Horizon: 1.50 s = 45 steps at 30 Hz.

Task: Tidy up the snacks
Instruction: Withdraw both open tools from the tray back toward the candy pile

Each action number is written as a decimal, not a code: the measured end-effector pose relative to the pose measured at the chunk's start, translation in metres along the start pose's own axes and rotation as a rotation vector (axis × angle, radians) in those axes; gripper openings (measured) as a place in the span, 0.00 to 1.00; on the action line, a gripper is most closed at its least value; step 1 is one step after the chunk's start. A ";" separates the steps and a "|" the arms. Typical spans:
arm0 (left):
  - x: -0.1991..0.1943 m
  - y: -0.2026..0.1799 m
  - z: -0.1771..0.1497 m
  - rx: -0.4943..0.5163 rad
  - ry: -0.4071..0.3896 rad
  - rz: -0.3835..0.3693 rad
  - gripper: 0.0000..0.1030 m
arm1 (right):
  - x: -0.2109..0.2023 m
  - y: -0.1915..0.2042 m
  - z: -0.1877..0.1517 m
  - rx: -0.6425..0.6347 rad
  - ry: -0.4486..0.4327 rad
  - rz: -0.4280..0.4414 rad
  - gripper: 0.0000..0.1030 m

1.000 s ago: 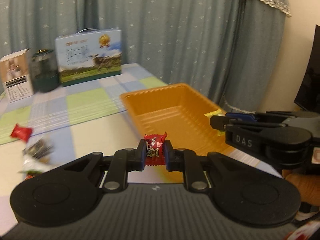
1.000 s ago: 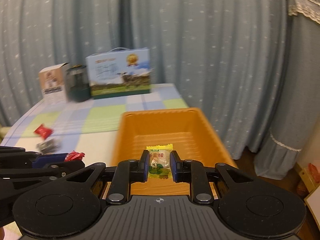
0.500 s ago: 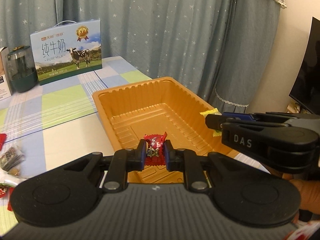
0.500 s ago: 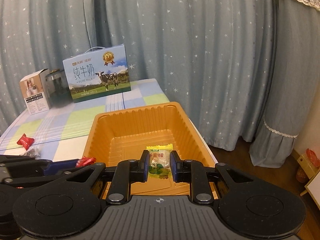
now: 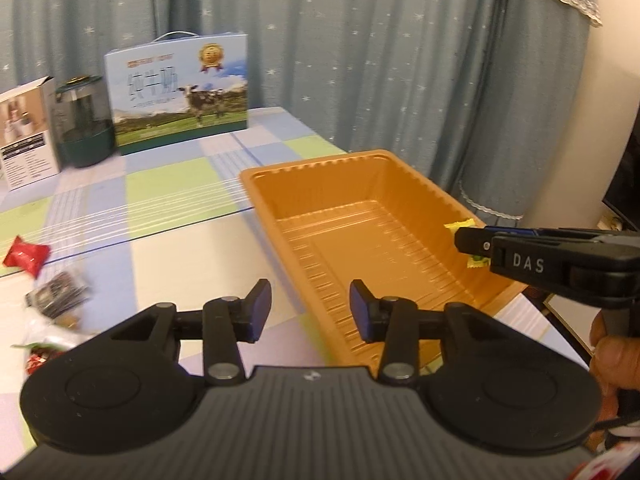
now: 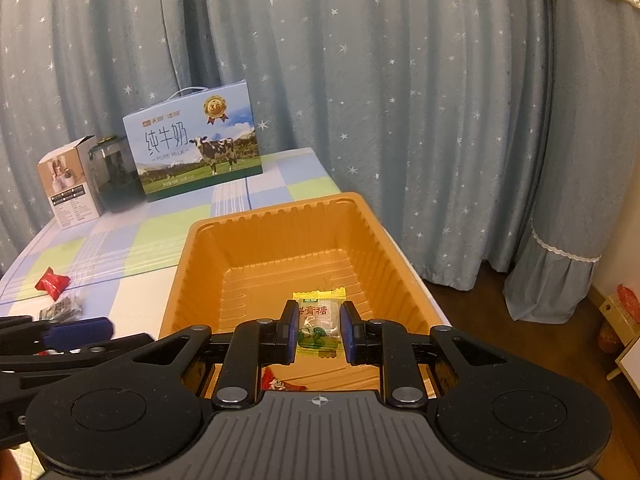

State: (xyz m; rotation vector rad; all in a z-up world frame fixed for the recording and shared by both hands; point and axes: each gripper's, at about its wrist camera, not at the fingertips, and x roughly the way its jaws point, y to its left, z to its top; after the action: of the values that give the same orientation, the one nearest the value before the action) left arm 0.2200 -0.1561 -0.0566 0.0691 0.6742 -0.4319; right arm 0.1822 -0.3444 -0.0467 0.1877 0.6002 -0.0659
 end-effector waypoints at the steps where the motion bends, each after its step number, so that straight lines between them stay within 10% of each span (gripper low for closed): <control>1: -0.001 0.003 0.000 -0.004 0.001 0.003 0.39 | 0.001 0.001 -0.001 -0.001 0.003 0.002 0.22; 11: -0.012 0.015 -0.003 -0.018 -0.005 0.023 0.47 | 0.008 0.006 -0.001 0.011 0.013 0.028 0.23; 13: -0.013 0.016 -0.003 -0.020 -0.006 0.026 0.48 | 0.009 0.004 -0.001 0.035 0.013 0.032 0.56; 15: -0.014 0.017 -0.004 -0.022 -0.005 0.029 0.49 | 0.006 0.004 -0.001 0.048 -0.001 0.039 0.66; 30: -0.035 0.036 -0.017 -0.044 -0.015 0.069 0.67 | -0.010 -0.003 0.003 0.098 -0.090 -0.011 0.66; 45: -0.099 0.103 -0.064 -0.103 -0.008 0.231 0.84 | -0.018 0.080 -0.018 -0.071 -0.083 0.187 0.66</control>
State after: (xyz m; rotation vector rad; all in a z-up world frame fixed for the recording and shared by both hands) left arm 0.1554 -0.0140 -0.0536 0.0469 0.6707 -0.1752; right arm 0.1667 -0.2622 -0.0384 0.1707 0.4995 0.1277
